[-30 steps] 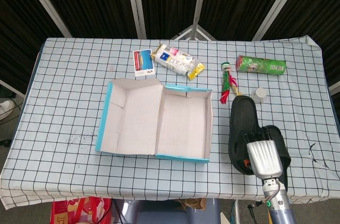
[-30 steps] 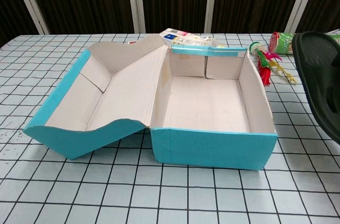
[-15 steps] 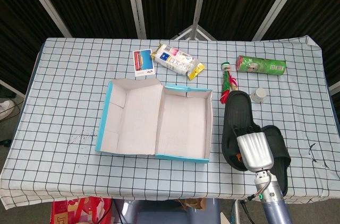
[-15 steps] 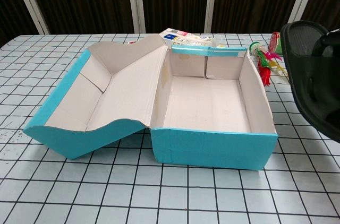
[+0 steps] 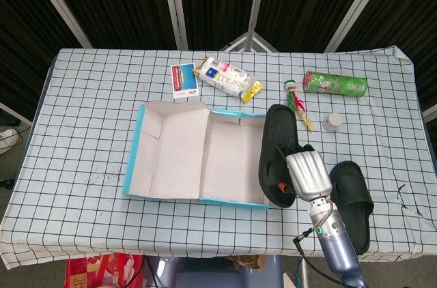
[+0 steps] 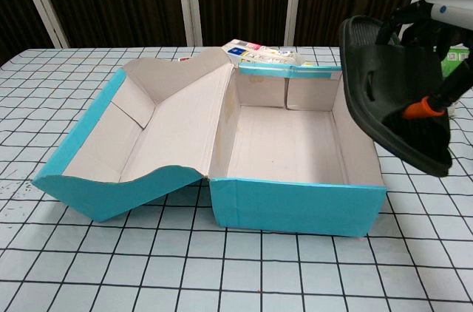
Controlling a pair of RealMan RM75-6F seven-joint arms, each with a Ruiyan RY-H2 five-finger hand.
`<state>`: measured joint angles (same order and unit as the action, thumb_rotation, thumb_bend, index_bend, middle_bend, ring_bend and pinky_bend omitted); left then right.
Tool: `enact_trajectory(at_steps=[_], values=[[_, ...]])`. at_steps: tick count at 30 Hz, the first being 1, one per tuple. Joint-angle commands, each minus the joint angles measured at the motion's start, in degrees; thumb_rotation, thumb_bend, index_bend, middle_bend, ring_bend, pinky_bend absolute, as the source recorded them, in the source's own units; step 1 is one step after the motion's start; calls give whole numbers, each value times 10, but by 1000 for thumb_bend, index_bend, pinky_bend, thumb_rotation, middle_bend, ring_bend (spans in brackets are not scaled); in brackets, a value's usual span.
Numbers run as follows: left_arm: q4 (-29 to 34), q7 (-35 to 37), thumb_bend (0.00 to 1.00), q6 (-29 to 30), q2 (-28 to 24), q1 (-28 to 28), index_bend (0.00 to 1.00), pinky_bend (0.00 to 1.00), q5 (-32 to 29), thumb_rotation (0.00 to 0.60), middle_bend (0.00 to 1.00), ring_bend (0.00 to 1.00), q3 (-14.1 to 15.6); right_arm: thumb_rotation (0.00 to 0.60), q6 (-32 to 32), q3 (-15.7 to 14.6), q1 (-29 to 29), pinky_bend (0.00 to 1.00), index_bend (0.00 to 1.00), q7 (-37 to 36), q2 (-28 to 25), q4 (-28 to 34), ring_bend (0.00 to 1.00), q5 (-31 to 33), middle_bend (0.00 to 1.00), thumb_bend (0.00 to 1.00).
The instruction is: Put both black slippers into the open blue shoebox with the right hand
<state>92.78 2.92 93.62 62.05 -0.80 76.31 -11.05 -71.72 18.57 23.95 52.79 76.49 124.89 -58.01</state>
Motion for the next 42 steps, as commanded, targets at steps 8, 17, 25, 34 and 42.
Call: enact_trajectory(at_steps=[8,17,25,34,42], values=[[-1,6,373,1,-1,-1,101,131,0,600,63,32,0,600,55,111,82,644,637,-189,21,27,658,183,528,516],[-5,9,373,-3,-2,0,101,131,-2,600,63,32,-1,600,105,148,98,643,641,-362,37,-4,660,263,528,522],[-3,6,373,-3,-1,1,101,131,0,600,63,32,0,600,166,155,118,643,641,-452,20,-25,663,373,528,522],[-4,6,373,-5,-1,2,102,131,-3,600,63,32,-1,600,180,126,157,643,646,-468,22,-72,663,387,528,524],[-4,6,373,-7,-2,2,102,131,-5,600,63,32,-1,600,182,105,161,644,655,-499,45,-119,663,335,528,535]])
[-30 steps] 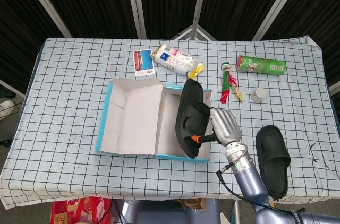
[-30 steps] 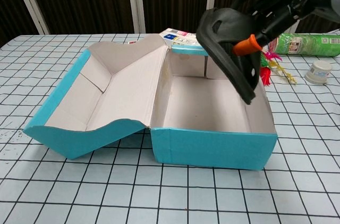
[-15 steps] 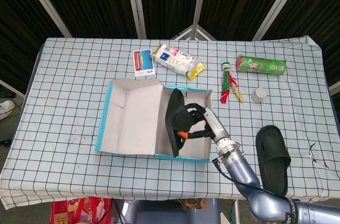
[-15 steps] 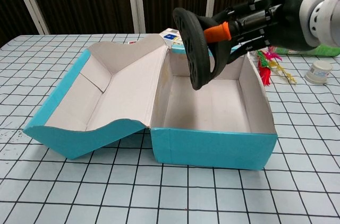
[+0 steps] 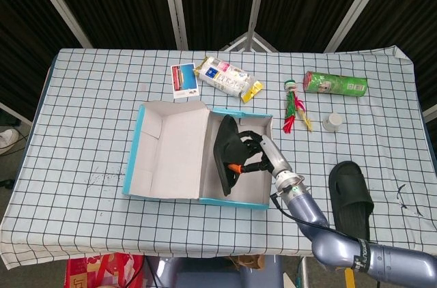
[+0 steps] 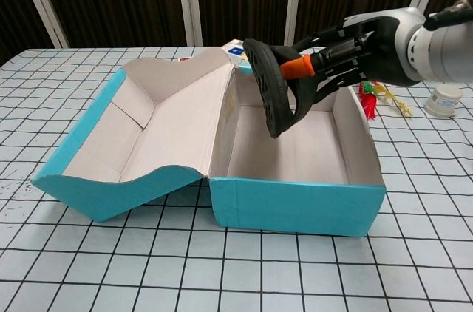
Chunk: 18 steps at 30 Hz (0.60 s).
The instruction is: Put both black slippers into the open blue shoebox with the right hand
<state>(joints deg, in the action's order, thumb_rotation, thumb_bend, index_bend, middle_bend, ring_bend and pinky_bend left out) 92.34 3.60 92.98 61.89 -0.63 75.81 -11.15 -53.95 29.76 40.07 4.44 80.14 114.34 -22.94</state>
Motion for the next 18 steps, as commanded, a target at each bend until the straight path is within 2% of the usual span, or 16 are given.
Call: enact_trajectory(at_steps=[1,18], values=[[0,-1,373,-1,0,1,102,131,0,600,63,32,0,600,5,-10,0,644,655,-20,10,-19,663,-20,528,536],[1,-5,373,-1,1,1,102,131,0,600,63,32,0,600,20,-39,11,643,655,-62,26,-53,663,-29,528,540]])
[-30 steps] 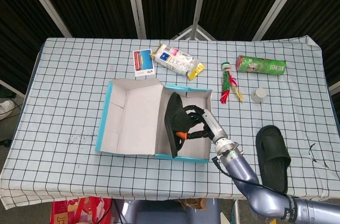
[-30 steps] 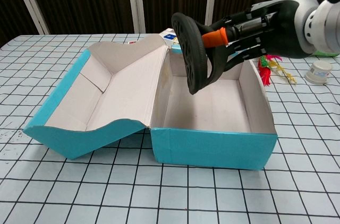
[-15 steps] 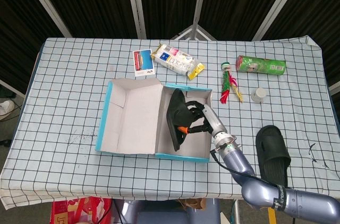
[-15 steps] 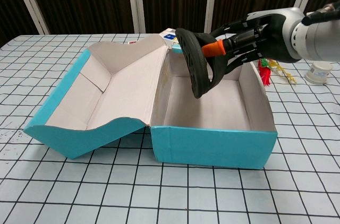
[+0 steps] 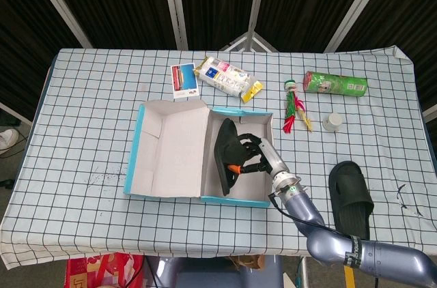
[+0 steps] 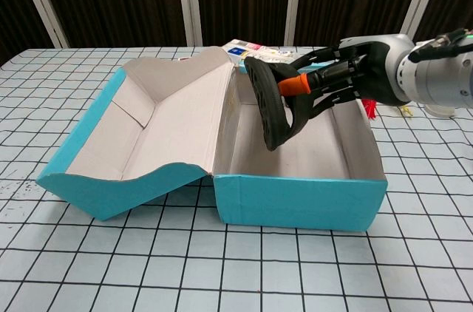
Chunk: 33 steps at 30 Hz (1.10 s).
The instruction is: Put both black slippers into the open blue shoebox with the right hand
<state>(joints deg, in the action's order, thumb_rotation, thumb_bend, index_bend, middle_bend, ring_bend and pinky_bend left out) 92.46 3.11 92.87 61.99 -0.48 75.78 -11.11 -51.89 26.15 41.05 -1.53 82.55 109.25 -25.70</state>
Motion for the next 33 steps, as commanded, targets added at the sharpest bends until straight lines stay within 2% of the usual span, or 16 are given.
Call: enact_trajectory(at_steps=[1,21,33], values=[[0,0,373,0,0,0,102,131,0,600,63,32,0,600,-2,-5,2,643,655,-3,4,-3,663,-3,528,541],[-1,9,373,1,-3,-2,102,131,1,600,63,32,0,600,-53,-43,23,643,660,15,68,-63,663,-33,528,557],[0,9,373,2,-3,-2,102,131,4,600,63,32,1,600,-96,-63,32,644,664,67,94,-87,663,-45,528,559]])
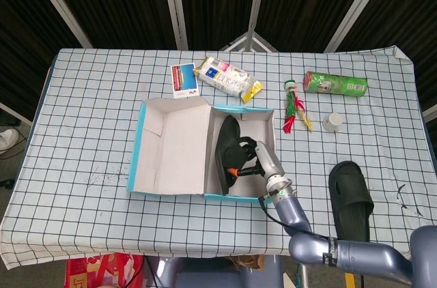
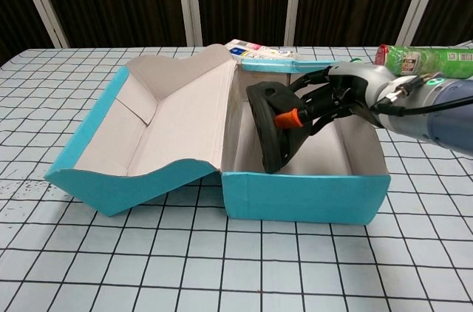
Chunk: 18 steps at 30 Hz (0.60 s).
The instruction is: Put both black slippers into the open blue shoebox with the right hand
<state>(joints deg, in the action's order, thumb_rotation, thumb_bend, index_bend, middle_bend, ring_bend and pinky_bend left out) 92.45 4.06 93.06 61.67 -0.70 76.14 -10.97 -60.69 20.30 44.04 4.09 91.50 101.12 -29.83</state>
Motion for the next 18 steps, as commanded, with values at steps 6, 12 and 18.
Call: enact_trajectory(at_steps=[6,12,18], values=[[-1,1,373,-1,0,0,102,131,-1,600,63,32,0,600,-29,-16,7,643,666,47,17,-17,663,-9,528,558],[0,2,373,0,0,0,102,131,0,600,63,32,0,600,-32,-23,10,643,668,74,25,-23,663,-1,528,559],[0,4,373,0,-1,-1,102,131,0,600,63,32,0,600,-29,-30,12,643,670,99,29,-26,663,9,528,558]])
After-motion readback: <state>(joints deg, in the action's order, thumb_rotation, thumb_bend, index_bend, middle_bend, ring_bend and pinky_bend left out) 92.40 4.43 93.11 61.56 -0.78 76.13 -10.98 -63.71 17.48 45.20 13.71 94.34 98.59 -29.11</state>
